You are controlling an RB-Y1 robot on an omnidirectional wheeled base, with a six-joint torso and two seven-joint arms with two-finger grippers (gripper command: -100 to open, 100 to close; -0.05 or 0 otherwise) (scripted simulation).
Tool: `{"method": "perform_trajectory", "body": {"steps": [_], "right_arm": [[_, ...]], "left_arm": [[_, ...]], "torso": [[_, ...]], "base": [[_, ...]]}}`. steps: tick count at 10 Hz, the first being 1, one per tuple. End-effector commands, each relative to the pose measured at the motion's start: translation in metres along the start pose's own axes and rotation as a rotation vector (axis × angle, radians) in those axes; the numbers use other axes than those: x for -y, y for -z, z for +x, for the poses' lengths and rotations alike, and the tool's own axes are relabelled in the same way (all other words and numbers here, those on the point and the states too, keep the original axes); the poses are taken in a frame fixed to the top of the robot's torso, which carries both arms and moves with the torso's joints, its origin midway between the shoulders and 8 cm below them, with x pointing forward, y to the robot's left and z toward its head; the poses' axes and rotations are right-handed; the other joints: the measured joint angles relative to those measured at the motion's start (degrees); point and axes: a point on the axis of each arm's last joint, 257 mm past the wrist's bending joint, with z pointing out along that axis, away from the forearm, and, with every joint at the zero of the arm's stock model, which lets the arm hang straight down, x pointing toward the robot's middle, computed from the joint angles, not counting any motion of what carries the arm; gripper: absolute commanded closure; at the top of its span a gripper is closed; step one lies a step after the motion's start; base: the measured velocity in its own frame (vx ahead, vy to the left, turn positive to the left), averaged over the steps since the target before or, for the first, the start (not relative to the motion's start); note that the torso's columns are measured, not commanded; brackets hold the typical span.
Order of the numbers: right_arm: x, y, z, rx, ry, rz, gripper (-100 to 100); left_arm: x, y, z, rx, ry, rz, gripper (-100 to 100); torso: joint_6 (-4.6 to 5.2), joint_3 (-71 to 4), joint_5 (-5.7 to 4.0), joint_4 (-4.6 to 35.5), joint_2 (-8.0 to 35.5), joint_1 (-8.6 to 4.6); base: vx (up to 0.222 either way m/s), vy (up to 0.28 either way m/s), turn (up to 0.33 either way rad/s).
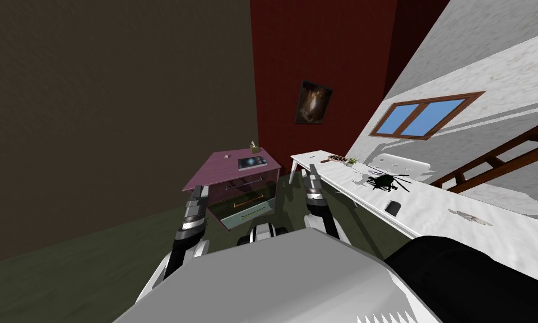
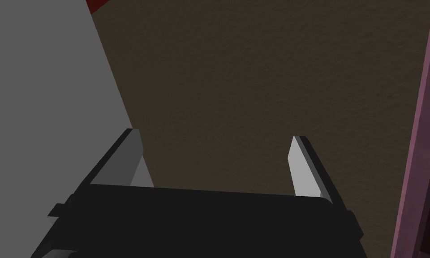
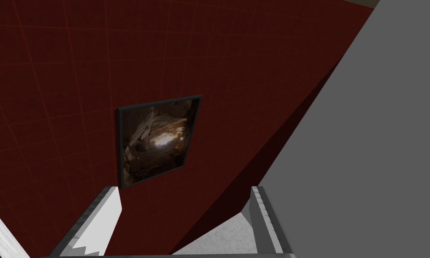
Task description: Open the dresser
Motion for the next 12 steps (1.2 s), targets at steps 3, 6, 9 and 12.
{"method": "perform_trajectory", "body": {"steps": [3, 6, 9, 12], "right_arm": [[0.000, 0.000, 0.000, 0.000, 0.000, 0.000, 0], [0.000, 0.000, 0.000, 0.000, 0.000, 0.000, 0], [0.000, 0.000, 0.000, 0.000, 0.000, 0.000, 0], [0.000, 0.000, 0.000, 0.000, 0.000, 0.000, 0]], "left_arm": [[-0.023, 0.025, -0.001, 0.004, -0.007, -0.018, -100], [-0.034, 0.036, -0.001, 0.005, -0.009, -0.032, -100], [-0.049, 0.055, -0.002, 0.010, -0.013, -0.047, -100], [-0.057, 0.071, -0.003, 0.017, -0.016, -0.048, -100]], "torso": [[0.00, 0.1, 0.02, 0.0, 0.1, 0.09], [0.00, 0.0, 0.00, 0.0, 0.0, 0.02], [0.00, -0.1, -0.01, 0.0, -0.1, -0.03], [0.00, 0.1, 0.02, 0.0, 0.1, 0.08]], "base": [[0.054, -0.028, 0.009], [0.046, -0.028, 0.008], [0.074, -0.040, 0.012], [0.047, -0.036, 0.009]]}}
